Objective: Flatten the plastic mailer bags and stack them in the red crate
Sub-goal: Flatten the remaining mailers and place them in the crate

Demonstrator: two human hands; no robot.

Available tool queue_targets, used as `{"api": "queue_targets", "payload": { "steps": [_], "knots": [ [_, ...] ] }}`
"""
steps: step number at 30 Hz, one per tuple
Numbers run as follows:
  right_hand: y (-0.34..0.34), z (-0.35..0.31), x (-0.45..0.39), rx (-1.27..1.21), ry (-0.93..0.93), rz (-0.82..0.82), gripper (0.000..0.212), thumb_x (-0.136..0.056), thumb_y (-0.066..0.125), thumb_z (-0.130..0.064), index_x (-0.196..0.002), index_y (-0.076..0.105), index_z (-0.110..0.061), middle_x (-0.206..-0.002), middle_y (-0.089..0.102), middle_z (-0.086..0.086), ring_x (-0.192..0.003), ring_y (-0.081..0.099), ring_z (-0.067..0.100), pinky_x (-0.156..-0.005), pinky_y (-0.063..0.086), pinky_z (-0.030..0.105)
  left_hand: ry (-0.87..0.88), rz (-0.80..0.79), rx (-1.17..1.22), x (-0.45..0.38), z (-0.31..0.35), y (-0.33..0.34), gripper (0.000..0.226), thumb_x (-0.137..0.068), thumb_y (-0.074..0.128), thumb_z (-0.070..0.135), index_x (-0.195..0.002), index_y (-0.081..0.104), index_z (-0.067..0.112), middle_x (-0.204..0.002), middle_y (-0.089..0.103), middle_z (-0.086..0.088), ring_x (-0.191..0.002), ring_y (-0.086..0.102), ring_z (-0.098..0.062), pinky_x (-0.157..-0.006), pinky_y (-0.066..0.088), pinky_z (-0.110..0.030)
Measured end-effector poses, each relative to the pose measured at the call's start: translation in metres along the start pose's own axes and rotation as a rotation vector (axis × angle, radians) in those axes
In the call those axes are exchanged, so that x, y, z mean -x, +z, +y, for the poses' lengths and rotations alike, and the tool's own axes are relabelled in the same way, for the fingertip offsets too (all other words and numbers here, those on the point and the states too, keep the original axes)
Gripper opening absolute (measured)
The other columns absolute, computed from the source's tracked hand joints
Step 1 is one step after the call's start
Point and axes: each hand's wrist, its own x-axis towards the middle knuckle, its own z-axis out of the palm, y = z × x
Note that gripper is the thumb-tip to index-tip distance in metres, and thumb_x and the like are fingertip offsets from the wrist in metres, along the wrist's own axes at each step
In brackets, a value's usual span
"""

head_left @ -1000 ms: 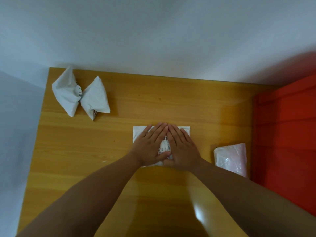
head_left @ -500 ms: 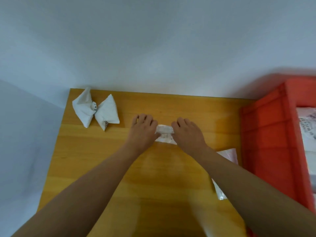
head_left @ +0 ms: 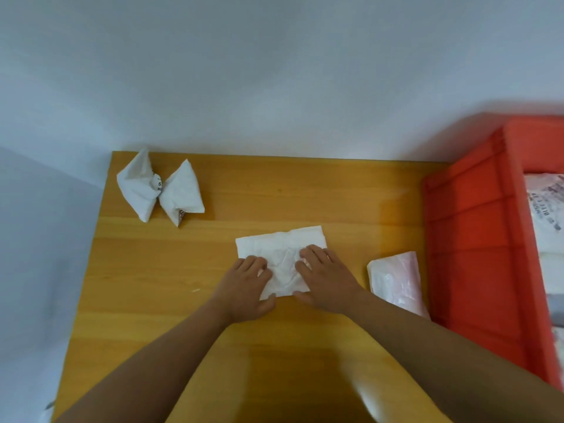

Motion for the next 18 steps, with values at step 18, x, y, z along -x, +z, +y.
{"api": "queue_targets", "payload": {
  "steps": [18],
  "knots": [
    [0.043, 0.022, -0.037, -0.129, -0.057, -0.036, 0.103, -0.081, 0.046, -0.074, -0.15, 0.036, 0.002, -0.161, 0.025, 0.018, -0.151, 0.02, 0.028, -0.123, 0.017, 0.043, -0.157, 0.037, 0.075, -0.035, 0.003, 0.058, 0.072, -0.101, 0.029, 0.055, -0.152, 0.027, 0.004, -0.159, 0.028, -0.012, -0.149, 0.022, -0.025, -0.121, 0.018, -0.043]
  ]
}}
